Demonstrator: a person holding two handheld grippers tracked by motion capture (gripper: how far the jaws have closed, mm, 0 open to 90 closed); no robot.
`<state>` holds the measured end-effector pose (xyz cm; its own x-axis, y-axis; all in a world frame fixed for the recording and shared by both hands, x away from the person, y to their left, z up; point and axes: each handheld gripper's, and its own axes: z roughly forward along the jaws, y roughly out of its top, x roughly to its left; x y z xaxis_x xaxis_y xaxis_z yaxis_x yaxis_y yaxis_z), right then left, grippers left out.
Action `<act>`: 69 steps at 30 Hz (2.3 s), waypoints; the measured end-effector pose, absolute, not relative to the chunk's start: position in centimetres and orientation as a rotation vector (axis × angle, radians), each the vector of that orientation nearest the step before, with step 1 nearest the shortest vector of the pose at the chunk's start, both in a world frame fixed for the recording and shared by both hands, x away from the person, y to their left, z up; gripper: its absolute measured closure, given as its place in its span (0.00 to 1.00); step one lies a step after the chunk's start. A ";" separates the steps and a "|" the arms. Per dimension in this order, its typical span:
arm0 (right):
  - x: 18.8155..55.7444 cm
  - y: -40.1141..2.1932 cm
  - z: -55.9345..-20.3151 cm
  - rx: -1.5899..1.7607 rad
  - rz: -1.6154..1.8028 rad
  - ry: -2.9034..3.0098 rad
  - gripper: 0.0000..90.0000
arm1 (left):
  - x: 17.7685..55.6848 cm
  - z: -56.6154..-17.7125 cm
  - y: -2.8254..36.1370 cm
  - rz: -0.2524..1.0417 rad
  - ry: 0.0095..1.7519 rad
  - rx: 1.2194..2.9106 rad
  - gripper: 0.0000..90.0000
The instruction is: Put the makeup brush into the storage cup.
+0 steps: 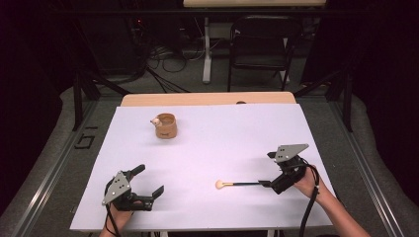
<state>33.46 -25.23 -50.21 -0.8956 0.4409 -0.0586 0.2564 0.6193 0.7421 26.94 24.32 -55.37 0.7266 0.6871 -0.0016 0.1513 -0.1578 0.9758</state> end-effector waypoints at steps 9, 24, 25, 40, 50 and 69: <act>34.6 -23.5 -49.5 0.500 1.003 2.715 0.00 | 27.0 -55.4 24.3 0.538 0.676 1.697 0.00; 35.9 -20.5 -48.7 0.384 0.789 2.853 0.00 | 26.9 -55.4 24.4 0.537 0.680 1.695 0.00; 35.9 -20.3 -48.6 0.374 0.775 2.861 0.00 | 27.0 -55.4 24.3 0.535 0.683 1.697 0.00; 36.4 -17.5 -48.3 0.254 0.592 2.945 0.00 | 26.9 -55.4 24.2 0.536 0.682 1.698 0.00; 36.7 -16.3 -48.9 0.210 0.477 2.996 0.00 | 27.0 -55.4 24.3 0.533 0.683 1.700 0.00; 36.5 -14.6 -51.1 0.130 0.237 3.068 0.58 | 27.0 -55.4 24.2 0.531 0.685 1.705 0.00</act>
<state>36.53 -14.61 -51.15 -0.9945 0.0886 -0.0550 0.0791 0.9847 0.1556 27.00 24.22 -55.45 0.7258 0.6879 -0.0065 0.1643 -0.1641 0.9727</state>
